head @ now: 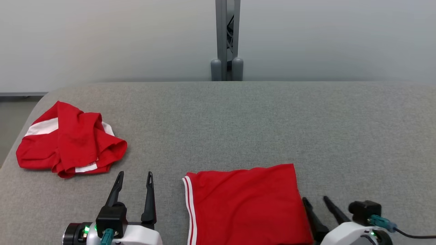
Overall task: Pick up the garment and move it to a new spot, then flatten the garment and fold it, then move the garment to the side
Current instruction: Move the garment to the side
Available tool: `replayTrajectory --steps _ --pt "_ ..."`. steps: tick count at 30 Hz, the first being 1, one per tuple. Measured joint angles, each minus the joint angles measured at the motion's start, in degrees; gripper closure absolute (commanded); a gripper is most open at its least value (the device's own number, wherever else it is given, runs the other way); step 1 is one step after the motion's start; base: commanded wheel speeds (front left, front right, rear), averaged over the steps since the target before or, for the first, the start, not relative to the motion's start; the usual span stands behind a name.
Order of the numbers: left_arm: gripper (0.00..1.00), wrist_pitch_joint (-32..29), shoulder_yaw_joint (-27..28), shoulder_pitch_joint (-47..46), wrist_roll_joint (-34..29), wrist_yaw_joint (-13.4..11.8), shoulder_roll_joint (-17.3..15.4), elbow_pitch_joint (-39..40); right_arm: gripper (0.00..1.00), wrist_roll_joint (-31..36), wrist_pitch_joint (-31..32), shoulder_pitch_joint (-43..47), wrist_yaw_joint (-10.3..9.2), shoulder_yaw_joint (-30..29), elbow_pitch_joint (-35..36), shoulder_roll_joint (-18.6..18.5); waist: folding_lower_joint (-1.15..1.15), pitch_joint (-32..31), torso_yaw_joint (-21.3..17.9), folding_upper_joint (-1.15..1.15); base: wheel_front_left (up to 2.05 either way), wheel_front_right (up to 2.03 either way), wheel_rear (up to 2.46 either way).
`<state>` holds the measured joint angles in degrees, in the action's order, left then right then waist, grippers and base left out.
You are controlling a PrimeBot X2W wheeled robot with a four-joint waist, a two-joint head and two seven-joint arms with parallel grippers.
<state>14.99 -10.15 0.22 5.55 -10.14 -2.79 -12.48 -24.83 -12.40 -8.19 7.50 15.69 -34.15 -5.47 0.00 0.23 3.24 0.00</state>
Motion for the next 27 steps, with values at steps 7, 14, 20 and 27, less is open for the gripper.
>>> replayTrajectory --steps 7,14,20,27 --pt "0.0 0.0 -0.5 -1.9 -0.5 0.3 0.0 -0.1 0.0 -11.4 3.7 -4.5 0.0 7.6 -2.3 -1.7 0.0 3.1 1.5 0.0 0.0 0.0 0.0" --pt "0.0 0.0 -1.1 -3.4 -0.9 0.5 0.0 -0.1 0.0 -19.1 6.1 -7.8 0.0 12.7 -4.3 -3.2 0.0 5.5 3.3 0.0 0.0 0.0 0.0" --pt "0.0 0.0 -1.1 -3.7 -1.5 0.5 0.0 -0.2 1.0 -22.6 6.0 -9.9 0.0 17.0 -4.7 -4.7 0.0 6.2 4.0 0.0 0.0 0.0 0.0" --pt "0.0 0.0 -1.2 -3.7 -2.3 0.5 0.0 -0.2 1.0 -24.2 4.1 -12.1 0.01 21.7 -5.4 -6.9 0.0 6.5 2.6 0.0 0.0 0.0 0.0"
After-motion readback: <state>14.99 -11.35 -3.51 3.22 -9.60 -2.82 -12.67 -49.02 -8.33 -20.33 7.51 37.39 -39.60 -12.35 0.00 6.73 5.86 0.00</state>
